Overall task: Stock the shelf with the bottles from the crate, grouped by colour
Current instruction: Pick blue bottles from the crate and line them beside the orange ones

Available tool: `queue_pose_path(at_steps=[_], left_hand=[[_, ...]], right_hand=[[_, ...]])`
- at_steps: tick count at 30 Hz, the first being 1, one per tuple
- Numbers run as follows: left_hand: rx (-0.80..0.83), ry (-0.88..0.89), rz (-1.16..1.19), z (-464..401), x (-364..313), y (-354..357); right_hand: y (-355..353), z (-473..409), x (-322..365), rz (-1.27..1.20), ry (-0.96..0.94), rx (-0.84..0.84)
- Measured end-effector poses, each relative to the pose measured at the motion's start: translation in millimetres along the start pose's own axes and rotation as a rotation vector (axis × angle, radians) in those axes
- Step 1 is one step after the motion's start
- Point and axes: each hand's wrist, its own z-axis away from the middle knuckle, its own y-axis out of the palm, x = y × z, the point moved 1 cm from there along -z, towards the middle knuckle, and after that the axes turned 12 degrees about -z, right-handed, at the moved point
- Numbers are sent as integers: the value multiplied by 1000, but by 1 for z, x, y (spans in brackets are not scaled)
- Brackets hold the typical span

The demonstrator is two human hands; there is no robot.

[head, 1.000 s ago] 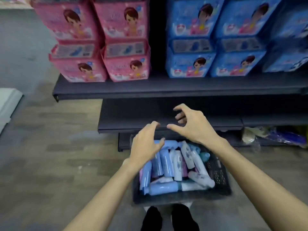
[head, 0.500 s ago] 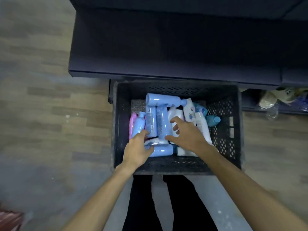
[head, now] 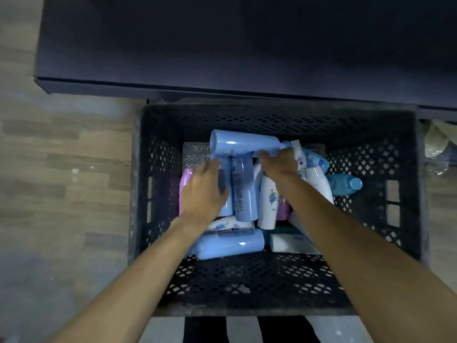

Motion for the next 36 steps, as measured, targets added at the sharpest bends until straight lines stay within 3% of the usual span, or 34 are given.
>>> queue_pose_path(at_steps=[4,7,15,20,25,29,36], left_hand=[[-202,298,-465,-56,-18,5],[-207,355,-728,-76,-31,10],[-201,356,-865,-83,-36,20],[-141,208,-800,-70,-21,19],[-116,145,-681,-67,-13,23],[-124,91,-587,-64,4,31],[-131,57,-74,-21,-3,-22]], right_hand=[[10,-30,-20,-224,56,-59],[8,-29,-24,-339,42,-13],[6,-26,-21,-509,27,-2],[5,-19,-25,-744,12,160],[5,-14,-25,-765,-23,252],[11,5,-9,-457,-190,242],[-10,97,56,-36,-691,106]])
